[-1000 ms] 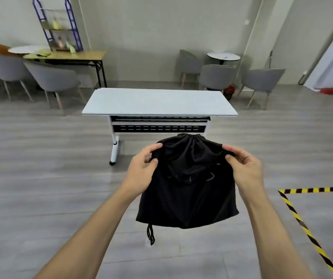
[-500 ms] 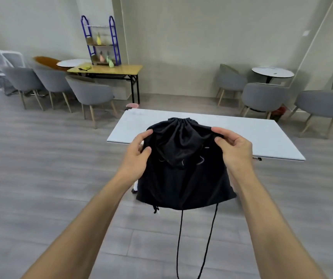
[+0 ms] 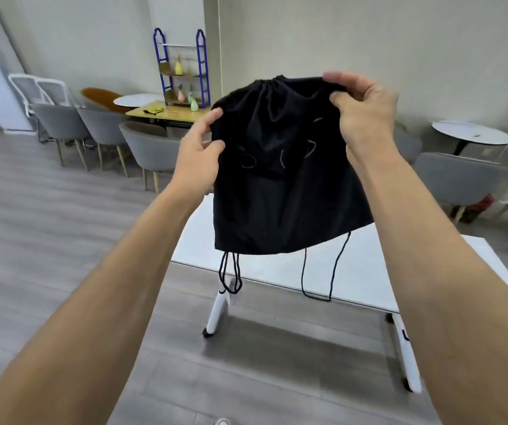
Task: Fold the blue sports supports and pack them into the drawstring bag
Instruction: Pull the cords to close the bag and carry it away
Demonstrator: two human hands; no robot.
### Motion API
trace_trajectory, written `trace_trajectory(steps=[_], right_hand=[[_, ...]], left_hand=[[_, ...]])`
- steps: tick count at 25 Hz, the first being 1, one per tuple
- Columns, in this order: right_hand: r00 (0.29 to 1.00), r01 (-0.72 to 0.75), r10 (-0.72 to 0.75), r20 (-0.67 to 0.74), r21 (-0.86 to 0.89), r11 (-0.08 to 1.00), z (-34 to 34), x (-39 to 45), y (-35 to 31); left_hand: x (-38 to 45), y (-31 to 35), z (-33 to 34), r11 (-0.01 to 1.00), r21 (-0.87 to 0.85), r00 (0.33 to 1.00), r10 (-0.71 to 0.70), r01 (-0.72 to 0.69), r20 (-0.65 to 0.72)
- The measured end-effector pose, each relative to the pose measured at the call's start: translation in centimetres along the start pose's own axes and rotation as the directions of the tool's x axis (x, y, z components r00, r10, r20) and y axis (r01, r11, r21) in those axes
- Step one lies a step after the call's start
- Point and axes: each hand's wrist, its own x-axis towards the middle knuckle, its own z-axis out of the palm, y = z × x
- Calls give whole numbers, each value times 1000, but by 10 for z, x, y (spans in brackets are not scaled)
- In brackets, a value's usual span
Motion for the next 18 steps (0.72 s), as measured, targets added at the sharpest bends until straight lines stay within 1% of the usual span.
trace_trajectory(steps=[3, 6, 9, 14, 18], right_hand=[[999, 47, -47, -6, 18, 999, 31, 72, 20], [998, 54, -54, -10, -2, 999, 57, 127, 47], [997, 36, -37, -64, -24, 999, 74, 178, 74], [998, 14, -14, -62, 8, 1000, 93, 226, 124], [992, -88, 91, -91, 36, 995, 95, 224, 187]], left_hand=[[86, -15, 13, 998, -43, 999, 41, -41, -3], [158, -39, 22, 996, -80, 999, 47, -46, 14], [218, -56, 36, 995, -82, 997, 58, -53, 54], [286, -95, 46, 989, -137, 997, 57, -49, 54], [310, -145, 53, 995, -97, 995, -2, 12, 98]])
